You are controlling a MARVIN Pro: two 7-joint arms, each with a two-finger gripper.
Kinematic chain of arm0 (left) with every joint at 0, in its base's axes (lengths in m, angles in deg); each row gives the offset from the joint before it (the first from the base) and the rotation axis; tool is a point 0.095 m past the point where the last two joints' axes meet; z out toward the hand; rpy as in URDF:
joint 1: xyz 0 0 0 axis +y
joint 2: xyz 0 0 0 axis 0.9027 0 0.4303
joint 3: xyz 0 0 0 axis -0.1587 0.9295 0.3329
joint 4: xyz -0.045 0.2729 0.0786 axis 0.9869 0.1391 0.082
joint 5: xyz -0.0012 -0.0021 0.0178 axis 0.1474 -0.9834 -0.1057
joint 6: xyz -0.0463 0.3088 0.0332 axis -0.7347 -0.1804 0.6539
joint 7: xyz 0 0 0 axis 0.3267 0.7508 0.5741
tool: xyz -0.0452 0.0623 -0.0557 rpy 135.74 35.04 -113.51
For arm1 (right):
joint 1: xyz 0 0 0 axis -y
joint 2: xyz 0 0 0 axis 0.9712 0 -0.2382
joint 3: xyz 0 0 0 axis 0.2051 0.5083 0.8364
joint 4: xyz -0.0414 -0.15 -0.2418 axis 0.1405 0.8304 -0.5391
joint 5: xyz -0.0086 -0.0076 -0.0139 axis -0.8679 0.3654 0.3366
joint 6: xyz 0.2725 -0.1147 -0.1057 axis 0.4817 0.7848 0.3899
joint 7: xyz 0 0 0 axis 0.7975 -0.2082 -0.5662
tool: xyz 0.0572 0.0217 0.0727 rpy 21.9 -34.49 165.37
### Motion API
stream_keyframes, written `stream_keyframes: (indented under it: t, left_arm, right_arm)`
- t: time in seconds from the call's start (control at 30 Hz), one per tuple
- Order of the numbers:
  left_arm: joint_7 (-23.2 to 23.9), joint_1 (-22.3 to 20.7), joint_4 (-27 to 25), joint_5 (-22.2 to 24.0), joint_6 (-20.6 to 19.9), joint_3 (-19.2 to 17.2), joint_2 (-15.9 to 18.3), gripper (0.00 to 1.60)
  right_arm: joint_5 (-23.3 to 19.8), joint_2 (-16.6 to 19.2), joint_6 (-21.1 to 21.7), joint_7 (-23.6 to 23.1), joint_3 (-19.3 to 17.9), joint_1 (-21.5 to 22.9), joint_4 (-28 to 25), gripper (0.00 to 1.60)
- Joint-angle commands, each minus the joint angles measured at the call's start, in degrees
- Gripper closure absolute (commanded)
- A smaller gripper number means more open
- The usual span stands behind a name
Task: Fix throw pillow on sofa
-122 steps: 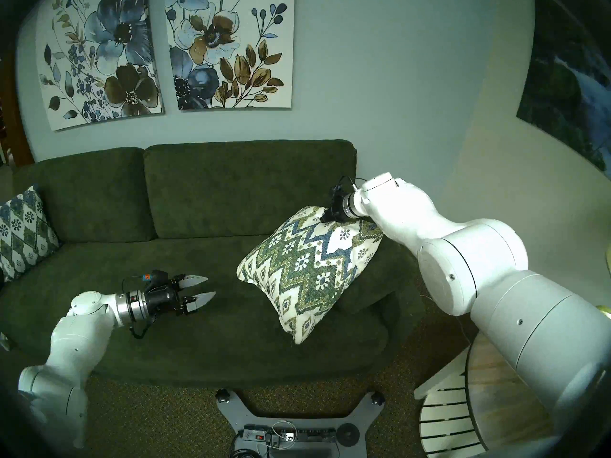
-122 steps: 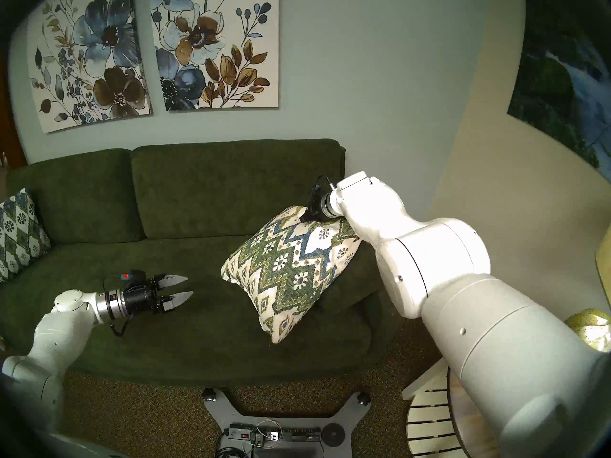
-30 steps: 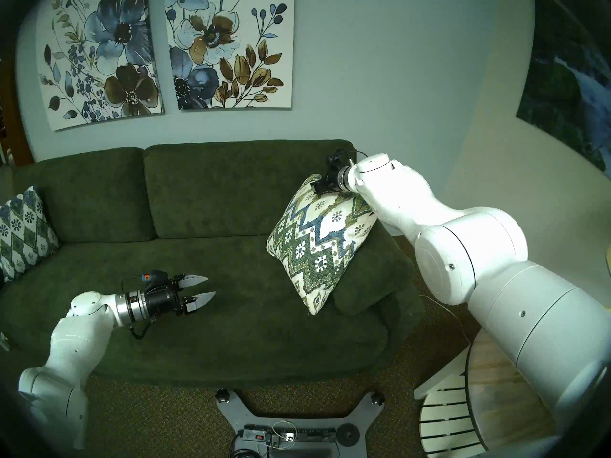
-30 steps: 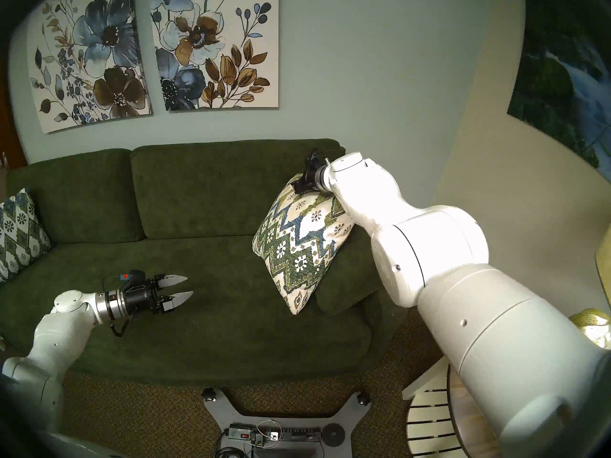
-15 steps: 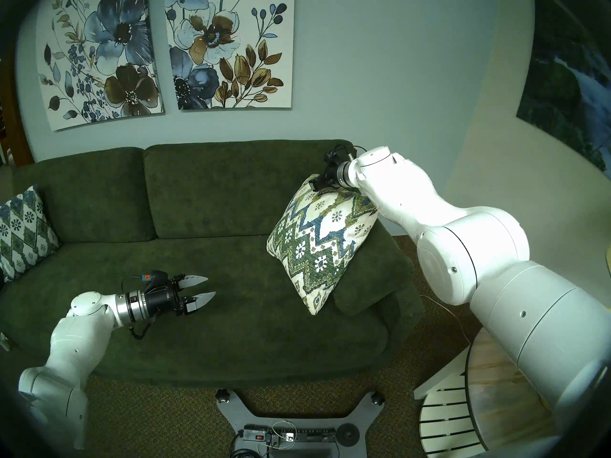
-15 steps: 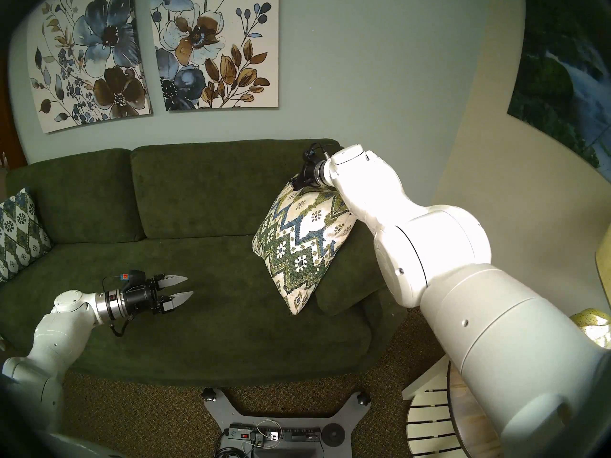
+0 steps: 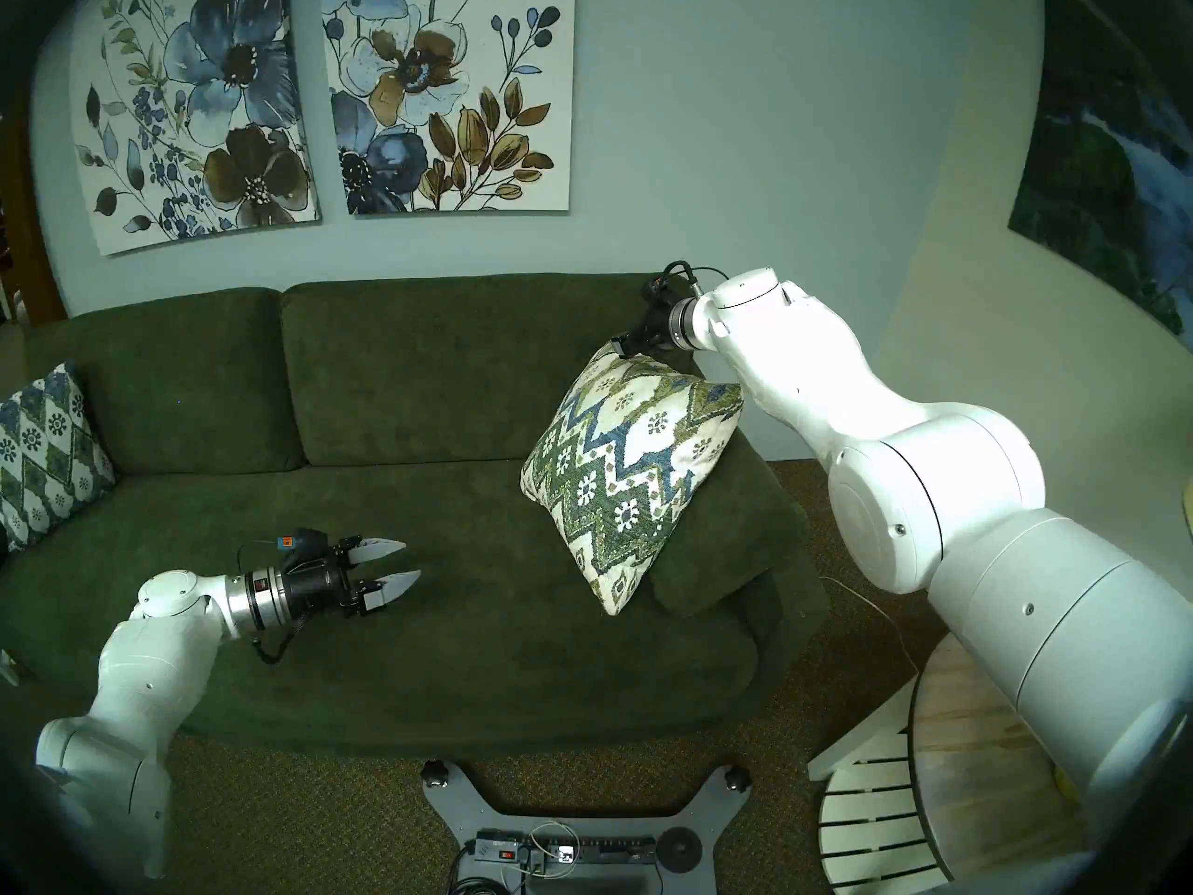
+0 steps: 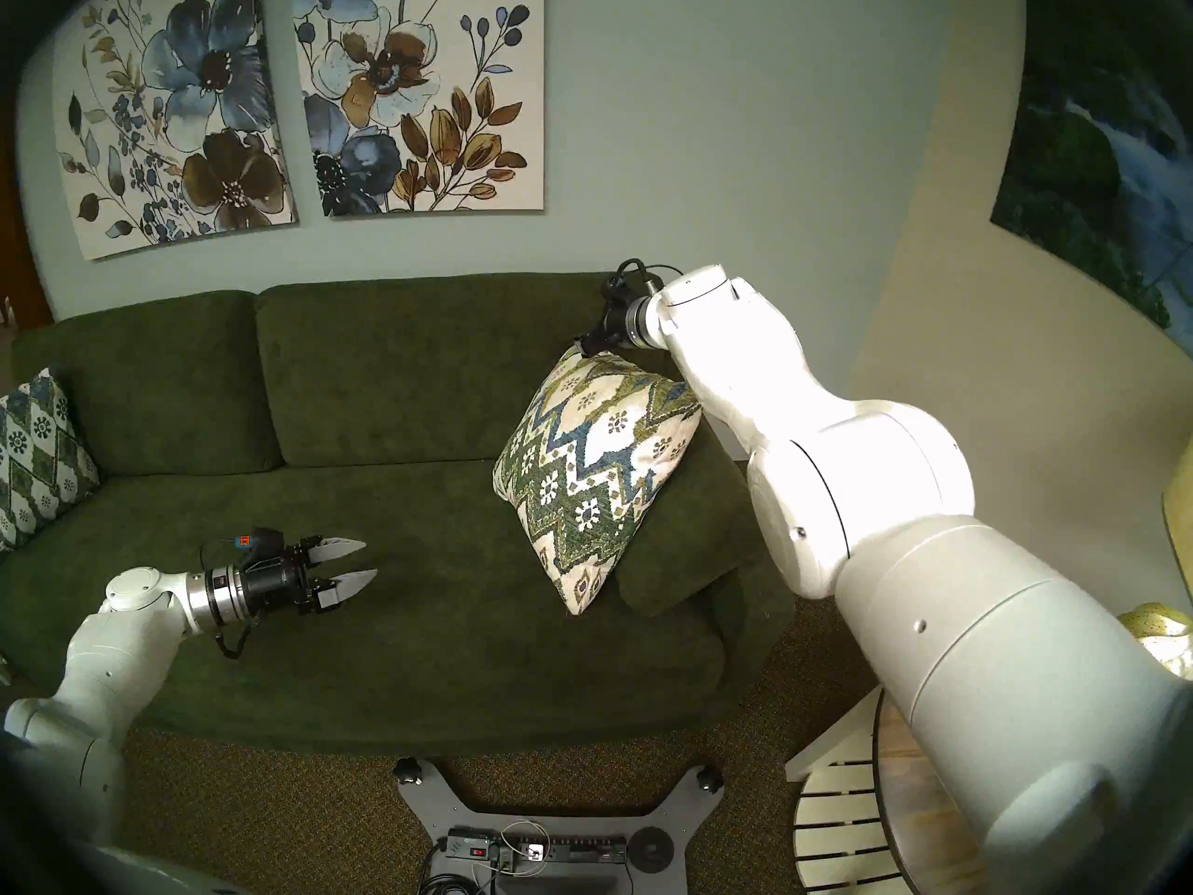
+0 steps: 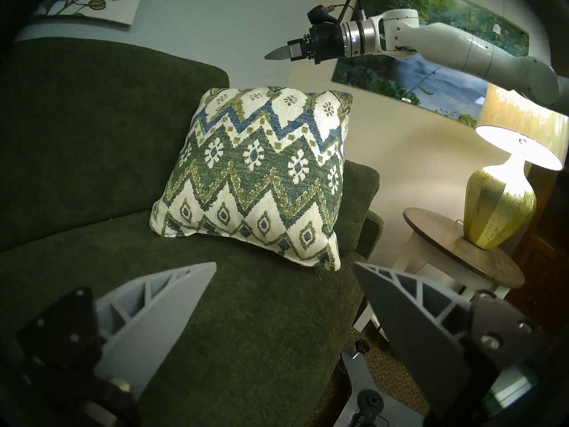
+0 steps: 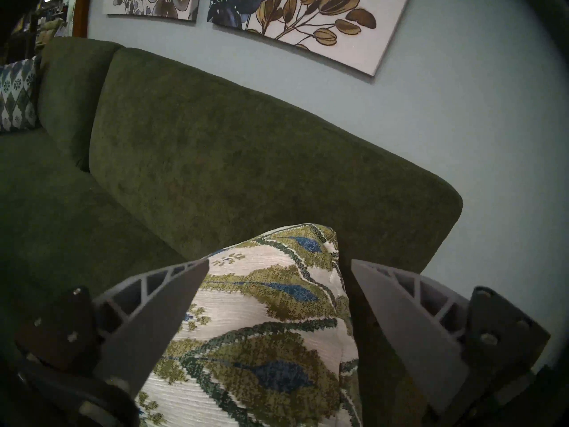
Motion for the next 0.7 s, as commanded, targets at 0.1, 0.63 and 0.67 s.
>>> stream_keyframes:
  t: [0.1,0.63,0.67]
  left_arm:
    - [0.01,-0.31,-0.21,0.12,0.02,-0.1,-0.03,0.0]
    - [-0.04,-0.28,-0.22,0.11,0.02,-0.09,-0.03,0.0]
    - [-0.04,-0.28,-0.22,0.11,0.02,-0.09,-0.03,0.0]
  right_arm:
    - [0.56,4.02,-0.2,-1.6,-0.08,-2.45,-2.77,0.0]
    - [1.35,6.75,-4.99,-2.83,-0.8,-5.85,-10.26,0.0]
    - [1.43,6.97,-5.31,-2.88,-0.82,-6.02,-10.76,0.0]
